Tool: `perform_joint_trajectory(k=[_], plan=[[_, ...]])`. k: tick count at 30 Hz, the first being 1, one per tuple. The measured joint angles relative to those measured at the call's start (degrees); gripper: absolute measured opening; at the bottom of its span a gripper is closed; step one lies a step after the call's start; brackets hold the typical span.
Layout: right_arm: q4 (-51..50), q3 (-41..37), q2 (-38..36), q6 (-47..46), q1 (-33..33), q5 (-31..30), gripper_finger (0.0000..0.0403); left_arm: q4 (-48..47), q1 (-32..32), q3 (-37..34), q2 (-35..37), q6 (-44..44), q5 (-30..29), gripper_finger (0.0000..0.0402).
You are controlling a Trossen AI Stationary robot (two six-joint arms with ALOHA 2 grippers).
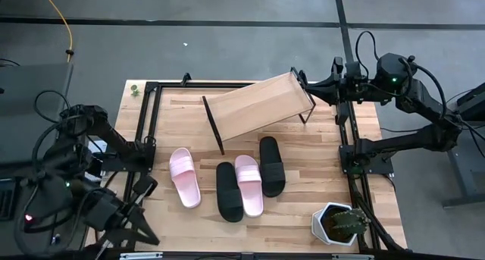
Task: Pick and place slides into the shelf
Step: Put the left pink slide on the shelf
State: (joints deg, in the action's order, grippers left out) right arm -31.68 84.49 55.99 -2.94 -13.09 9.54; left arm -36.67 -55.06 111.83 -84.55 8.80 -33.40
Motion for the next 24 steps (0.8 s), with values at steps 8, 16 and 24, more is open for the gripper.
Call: perform_joint_trajectory(k=[8, 16, 24], plan=[[-0.01, 0.0, 0.0, -0.02, -0.01, 0.0, 0.0, -10.3, -2.5, -0.02, 0.0, 10.72, -8.48, 0.0003], [-1.05, 0.0, 0.0, -0.02, 0.01, 0.02, 0.0, -22.1, -2.33, -0.02, -3.34, 23.28, -9.31, 0.0003], [-3.41, 0.0, -0.02, -0.02, 0.01, 0.02, 0.0, -25.27, -2.33, -0.04, -9.35, 27.83, -8.19, 0.0003]])
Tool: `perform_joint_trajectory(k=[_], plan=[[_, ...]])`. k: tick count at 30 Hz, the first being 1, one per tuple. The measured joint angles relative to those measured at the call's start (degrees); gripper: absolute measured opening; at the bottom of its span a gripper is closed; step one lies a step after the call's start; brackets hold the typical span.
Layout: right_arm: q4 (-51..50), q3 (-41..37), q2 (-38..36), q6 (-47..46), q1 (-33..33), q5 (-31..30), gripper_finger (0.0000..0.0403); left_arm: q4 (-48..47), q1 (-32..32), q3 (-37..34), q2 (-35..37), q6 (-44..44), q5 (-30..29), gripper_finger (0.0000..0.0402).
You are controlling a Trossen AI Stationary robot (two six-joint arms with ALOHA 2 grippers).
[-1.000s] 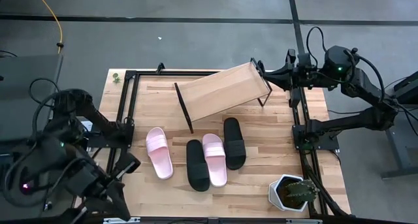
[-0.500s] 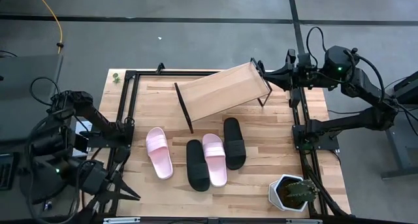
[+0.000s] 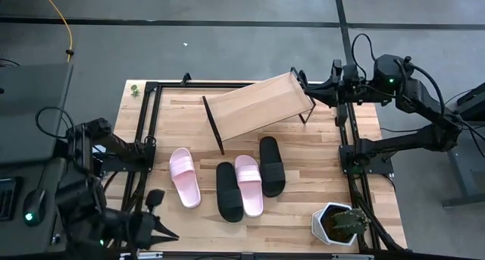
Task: Pick and place slides into the shelf
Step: Put the left pink slide on the shelf
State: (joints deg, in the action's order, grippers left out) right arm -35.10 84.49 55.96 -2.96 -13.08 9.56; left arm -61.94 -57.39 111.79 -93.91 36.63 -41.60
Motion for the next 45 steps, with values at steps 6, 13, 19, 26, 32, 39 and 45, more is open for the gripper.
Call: perform_joint_trajectory(k=[6, 13, 19, 26, 32, 39, 45], plan=[[-1.22, 0.0, 0.02, 0.0, 0.0, 0.0, 0.0, -2.79, 0.0, 0.0, -3.2, 3.04, 1.14, 0.0003], [-2.64, 0.0, 0.02, -1.09, -0.01, 0.0, 0.0, -11.4, 0.0, 0.0, -6.13, 10.96, 2.73, 0.0003], [-3.38, 0.0, 0.02, -1.09, 0.0, -0.02, 0.0, -20.78, 0.04, 0.0, -8.56, 19.25, 3.94, 0.0003], [-3.35, 0.0, 0.02, -1.09, -0.01, -0.02, 0.0, -27.8, 1.19, -0.61, -11.29, 26.47, 9.51, 0.0003], [-3.27, -0.02, 0.78, -1.09, 0.0, -0.11, 0.0, -28.05, 4.97, -4.63, -12.68, 26.32, 17.11, 0.0003], [-3.33, -0.02, 2.69, -1.09, 0.0, -0.02, 0.0, -28.1, 10.04, -14.1, -12.59, 26.24, 28.11, 0.0003], [-3.35, -0.02, 4.27, -0.97, -0.01, -0.02, 0.0, -28.13, 12.66, -20.32, -12.5, 24.51, 33.67, 0.0003]])
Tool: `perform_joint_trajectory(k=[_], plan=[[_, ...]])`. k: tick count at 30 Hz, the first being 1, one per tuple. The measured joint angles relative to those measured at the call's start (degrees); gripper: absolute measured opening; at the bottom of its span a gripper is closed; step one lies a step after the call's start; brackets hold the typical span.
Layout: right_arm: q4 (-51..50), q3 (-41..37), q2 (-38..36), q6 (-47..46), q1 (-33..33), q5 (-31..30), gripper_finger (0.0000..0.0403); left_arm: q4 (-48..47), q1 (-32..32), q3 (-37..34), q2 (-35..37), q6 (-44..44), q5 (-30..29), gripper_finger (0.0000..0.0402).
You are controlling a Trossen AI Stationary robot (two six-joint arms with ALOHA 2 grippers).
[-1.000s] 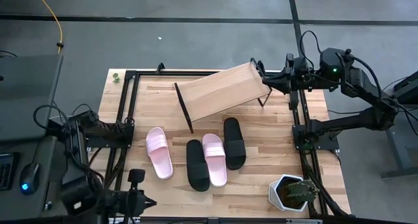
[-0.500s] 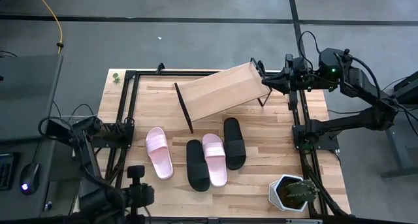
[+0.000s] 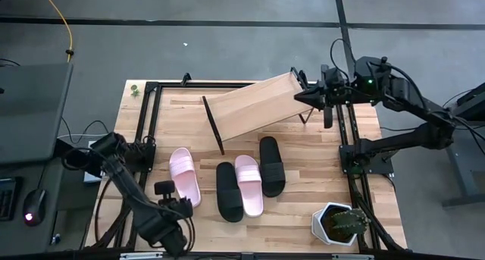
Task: Pick and place slides into the shelf
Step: Put the left pink slide on the shelf
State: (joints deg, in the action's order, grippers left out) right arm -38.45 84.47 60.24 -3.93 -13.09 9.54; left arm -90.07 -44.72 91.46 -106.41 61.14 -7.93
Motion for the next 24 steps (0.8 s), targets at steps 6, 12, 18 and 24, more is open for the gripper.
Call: perform_joint_trajectory(k=[6, 12, 18, 24], plan=[[0.06, 0.0, 0.62, 0.53, 0.0, 0.0, 0.0, 0.05, 2.13, -2.62, 0.0, -2.07, 0.89, 0.0003], [0.08, 0.0, 0.89, 0.53, -0.02, 0.01, 0.0, 0.05, 4.44, -3.92, 0.0, -3.99, 0.97, 0.0003], [0.06, 0.0, 0.91, 0.53, -0.02, 0.04, 0.0, 0.07, 6.91, -5.51, 0.0, -5.84, 1.53, 0.0003], [0.06, 0.0, 0.91, 0.53, -0.02, 0.05, 0.0, 0.1, 9.29, -7.84, 0.0, -6.97, 2.95, 0.0018]])
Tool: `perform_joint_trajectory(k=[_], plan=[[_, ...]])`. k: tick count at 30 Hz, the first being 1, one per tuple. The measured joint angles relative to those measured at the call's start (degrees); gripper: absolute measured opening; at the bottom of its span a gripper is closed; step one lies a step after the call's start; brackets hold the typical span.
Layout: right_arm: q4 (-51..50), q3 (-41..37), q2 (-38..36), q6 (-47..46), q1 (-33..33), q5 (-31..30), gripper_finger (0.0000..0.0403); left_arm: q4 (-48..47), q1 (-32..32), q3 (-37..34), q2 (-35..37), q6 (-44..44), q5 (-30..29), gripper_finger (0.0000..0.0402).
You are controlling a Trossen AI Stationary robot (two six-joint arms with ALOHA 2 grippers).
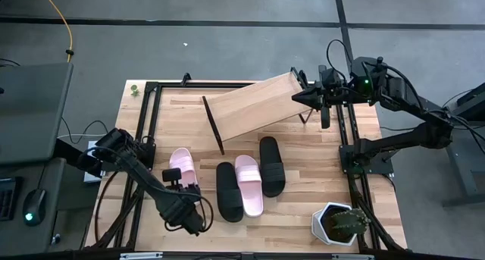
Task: Pick and place slides into the shelf
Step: Put the left pink slide on the shelf
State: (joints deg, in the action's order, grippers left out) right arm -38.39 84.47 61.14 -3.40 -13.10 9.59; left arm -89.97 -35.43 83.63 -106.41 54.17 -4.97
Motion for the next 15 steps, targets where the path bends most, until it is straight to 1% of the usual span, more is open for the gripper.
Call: perform_joint_trajectory(k=[3, 9, 12, 15], plan=[[0.0, 0.0, 0.0, 0.0, 0.0, 0.02, 0.0, 0.07, 0.91, -1.51, 0.0, -1.2, -1.07, 0.0054], [-0.18, 0.0, 0.0, 0.01, 0.0, 0.02, 0.0, 1.27, 2.62, -3.2, 0.01, -1.34, -3.18, 0.0145], [-0.44, 0.0, 0.0, 0.51, 0.02, 0.02, 0.0, 4.6, 3.16, -3.59, 0.02, -1.43, -6.83, 0.0185], [-0.96, 0.0, 0.0, 0.82, 0.02, 0.03, 0.0, 6.1, 3.56, -3.56, -0.4, -1.49, -9.28, 0.0214]])
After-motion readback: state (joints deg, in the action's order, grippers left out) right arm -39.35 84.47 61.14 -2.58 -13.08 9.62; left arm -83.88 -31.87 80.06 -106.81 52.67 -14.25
